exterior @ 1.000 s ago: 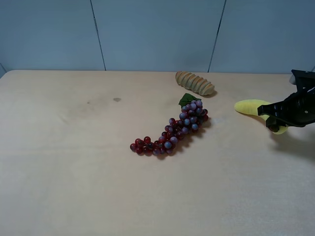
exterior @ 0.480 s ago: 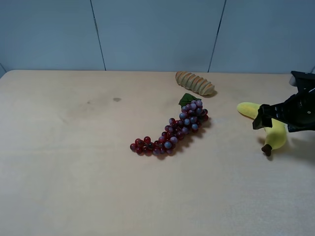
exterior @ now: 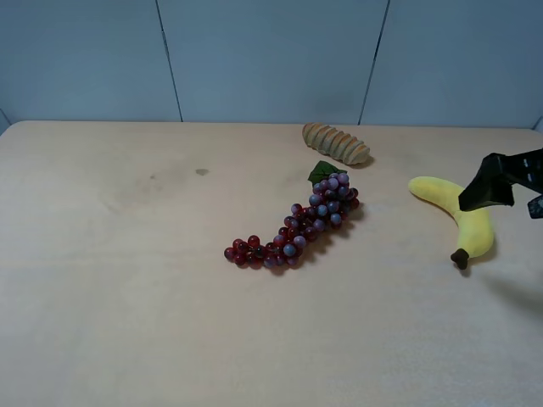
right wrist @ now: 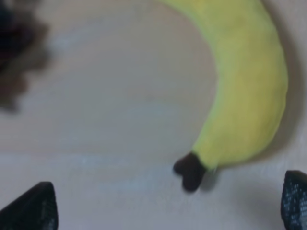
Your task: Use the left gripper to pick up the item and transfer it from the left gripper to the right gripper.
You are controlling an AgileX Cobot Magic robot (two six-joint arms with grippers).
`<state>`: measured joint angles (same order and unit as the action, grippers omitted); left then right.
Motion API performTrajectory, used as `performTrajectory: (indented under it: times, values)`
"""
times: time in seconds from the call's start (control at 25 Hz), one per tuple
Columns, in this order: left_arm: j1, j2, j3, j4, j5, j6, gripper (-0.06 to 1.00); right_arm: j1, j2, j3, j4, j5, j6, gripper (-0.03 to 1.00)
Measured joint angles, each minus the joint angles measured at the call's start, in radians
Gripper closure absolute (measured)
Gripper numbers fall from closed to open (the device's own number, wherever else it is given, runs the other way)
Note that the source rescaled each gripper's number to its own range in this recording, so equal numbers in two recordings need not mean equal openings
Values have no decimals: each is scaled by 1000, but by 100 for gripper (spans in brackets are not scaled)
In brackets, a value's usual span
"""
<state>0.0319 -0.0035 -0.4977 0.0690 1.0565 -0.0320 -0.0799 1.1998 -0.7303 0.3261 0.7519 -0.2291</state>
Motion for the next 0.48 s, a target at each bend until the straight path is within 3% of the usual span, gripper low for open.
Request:
performTrajectory:
  times: [0.48]
  values:
    - [0, 0, 0, 0, 0, 0, -3, 0, -434, 1, -125, 424, 144, -3]
